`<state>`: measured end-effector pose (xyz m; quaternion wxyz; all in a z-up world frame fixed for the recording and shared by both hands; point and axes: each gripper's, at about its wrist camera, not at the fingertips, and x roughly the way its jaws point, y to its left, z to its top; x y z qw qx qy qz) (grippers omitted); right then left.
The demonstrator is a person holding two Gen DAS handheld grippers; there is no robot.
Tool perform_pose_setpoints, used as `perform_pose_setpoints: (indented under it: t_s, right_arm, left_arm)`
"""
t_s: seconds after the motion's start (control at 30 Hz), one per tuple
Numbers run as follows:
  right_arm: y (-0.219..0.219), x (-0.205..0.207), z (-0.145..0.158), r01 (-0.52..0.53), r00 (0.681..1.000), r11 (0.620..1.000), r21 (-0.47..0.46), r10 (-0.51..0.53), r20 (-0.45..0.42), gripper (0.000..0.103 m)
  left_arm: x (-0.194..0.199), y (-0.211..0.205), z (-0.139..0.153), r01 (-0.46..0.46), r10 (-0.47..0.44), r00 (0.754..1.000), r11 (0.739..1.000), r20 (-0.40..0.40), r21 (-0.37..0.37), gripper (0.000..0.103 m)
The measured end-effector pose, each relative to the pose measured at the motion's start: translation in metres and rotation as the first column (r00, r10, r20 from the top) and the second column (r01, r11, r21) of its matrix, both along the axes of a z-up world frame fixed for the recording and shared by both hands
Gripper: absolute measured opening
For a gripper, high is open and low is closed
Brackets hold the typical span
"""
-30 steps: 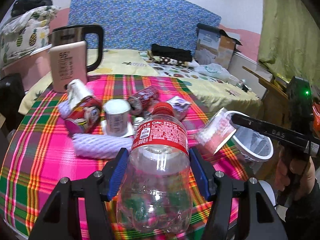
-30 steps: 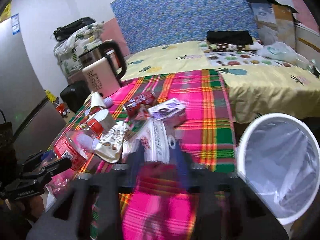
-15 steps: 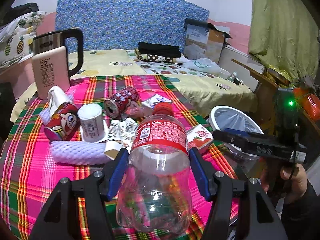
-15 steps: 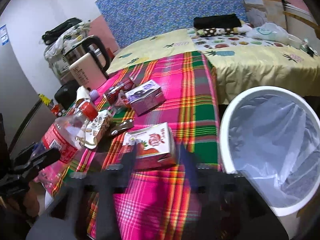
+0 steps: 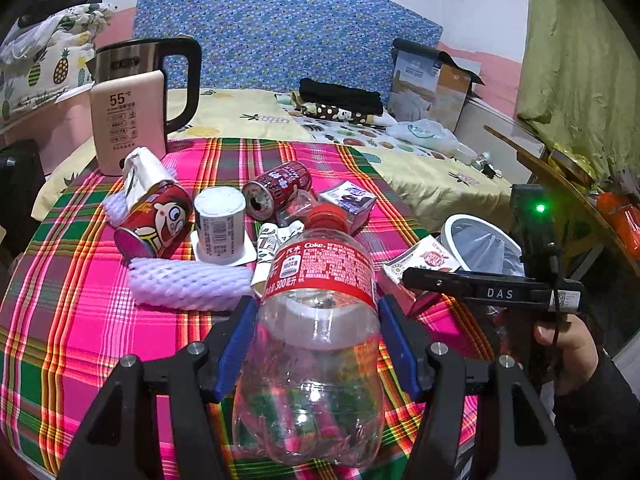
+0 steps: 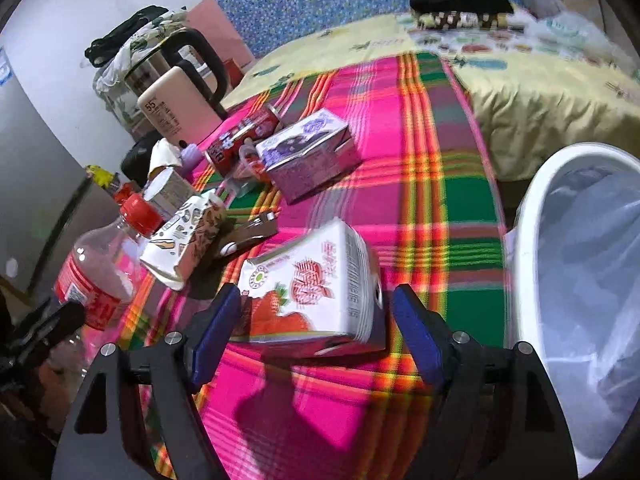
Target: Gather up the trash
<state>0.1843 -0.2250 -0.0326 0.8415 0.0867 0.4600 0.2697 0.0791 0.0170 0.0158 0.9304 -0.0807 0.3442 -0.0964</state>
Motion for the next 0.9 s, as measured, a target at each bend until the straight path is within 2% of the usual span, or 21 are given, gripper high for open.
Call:
perform_pose_setpoints:
  t_s: [0.1,0.13,0.17,0.23,0.27,0.33,0.6,0.8,0.9]
  right_arm:
    - [0.01,-0.003,0.002,-0.008,1.0,0.999,-0.039,0.007,-0.014,0.079]
    - [0.015,-0.004,0.003,-0.014,1.0,0.998,-0.06,0.013,-0.008,0.072]
    - [0.019,-0.006,0.005,-0.027,1.0,0.998,-0.064,0.027,0.004,0.056]
    - [0.025,-0.012,0.01,-0.041,0.999,0.997,-0.062,0.042,0.02,0.043]
    - [0.027,-0.015,0.012,-0.029,0.999,0.995,-0.092,0.033,0.041,0.04]
    - [0.027,-0.022,0.018,-0.015,0.996,0.992,-0.123,0.026,0.087,0.04]
    - [0.006,-0.046,0.04,0.032,0.989,0.994,-0.106,-0.016,0.148,0.04]
    - [-0.006,-0.04,0.044,0.093,0.986,0.99,-0.105,-0.077,0.147,0.04]
    - [-0.025,-0.046,0.046,0.146,0.979,0.983,-0.107,-0.128,0.157,0.04]
  left_arm:
    - [0.0,0.002,-0.001,-0.003,0.003,1.0,1.0,-0.004,-0.005,0.064]
    - [0.0,0.002,-0.001,-0.003,0.003,1.0,1.0,-0.004,-0.006,0.064]
    - [-0.001,0.002,-0.001,-0.003,0.003,1.0,1.0,-0.004,-0.007,0.064]
    - [-0.002,0.002,-0.001,-0.005,0.005,1.0,1.0,-0.004,-0.007,0.064]
    - [-0.003,0.002,-0.001,-0.006,0.006,1.0,1.0,-0.003,-0.007,0.064]
    - [-0.004,0.003,0.0,-0.009,0.009,1.0,1.0,-0.001,-0.006,0.064]
    - [0.0,-0.005,-0.002,0.008,-0.008,1.0,1.0,-0.013,-0.013,0.064]
    - [0.011,-0.032,0.004,0.087,-0.087,0.996,0.996,0.0,-0.015,0.064]
    - [0.018,-0.052,0.007,0.139,-0.139,0.99,0.99,0.01,-0.01,0.064]
